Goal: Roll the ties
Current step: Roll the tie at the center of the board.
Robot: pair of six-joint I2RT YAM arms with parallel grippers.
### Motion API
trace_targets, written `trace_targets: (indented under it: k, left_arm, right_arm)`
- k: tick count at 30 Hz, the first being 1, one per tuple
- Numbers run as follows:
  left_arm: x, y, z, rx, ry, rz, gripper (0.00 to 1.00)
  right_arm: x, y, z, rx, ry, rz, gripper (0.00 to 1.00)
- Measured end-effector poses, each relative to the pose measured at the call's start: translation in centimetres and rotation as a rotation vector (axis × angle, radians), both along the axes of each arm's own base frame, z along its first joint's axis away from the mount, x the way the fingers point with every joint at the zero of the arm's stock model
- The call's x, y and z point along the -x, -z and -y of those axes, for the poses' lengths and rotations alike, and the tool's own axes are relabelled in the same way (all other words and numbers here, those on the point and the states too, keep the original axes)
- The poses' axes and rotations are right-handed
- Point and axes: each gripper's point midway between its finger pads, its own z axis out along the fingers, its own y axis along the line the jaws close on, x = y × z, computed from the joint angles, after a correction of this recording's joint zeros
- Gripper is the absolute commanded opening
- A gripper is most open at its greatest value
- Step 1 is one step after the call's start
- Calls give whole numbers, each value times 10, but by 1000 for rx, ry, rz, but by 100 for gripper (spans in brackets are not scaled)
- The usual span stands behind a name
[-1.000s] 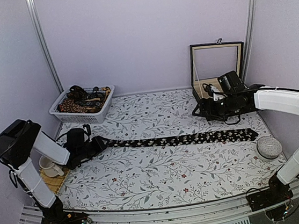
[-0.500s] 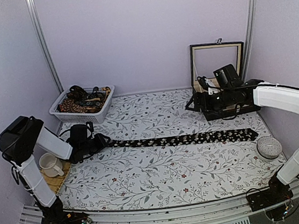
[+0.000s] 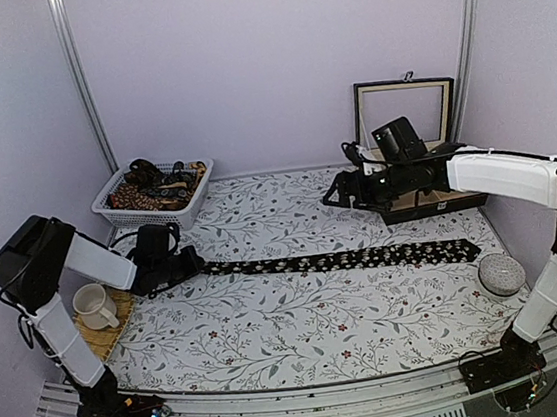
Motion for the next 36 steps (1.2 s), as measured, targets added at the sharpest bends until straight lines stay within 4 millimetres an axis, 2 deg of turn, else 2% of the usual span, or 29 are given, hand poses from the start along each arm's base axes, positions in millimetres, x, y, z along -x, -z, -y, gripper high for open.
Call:
trace_targets:
  k: [4,7,9,11,15,20,27,36]
  left_arm:
    - [-8,-21,7,-94,16,53,0]
    - [-17,-51,24,-177,46,144,0]
    - [-19,-65,35,-225,63,188,0]
    - [-16,-69,44,-276,87,212,0]
    - [-5,-62,52,-368,131,210,0]
    - [2,-58,59,-434,167,220,0]
    - [1,-53,72,-471,205,229,0]
    - [3,-30,83,-505,245,179,0]
  right_arm:
    - [-3,13,-23,5,-41,-17,93]
    - [-2,28,-44,-6,-87,-50,93]
    - [-1,38,-59,-35,-118,-86,93]
    - [0,46,-70,-70,-136,-126,92]
    - [-1,56,-93,-152,-158,-204,91]
    - [-3,53,-107,-225,-160,-252,91]
    - [-2,45,-113,-270,-164,-265,91]
    - [-1,40,-116,-295,-171,-270,91]
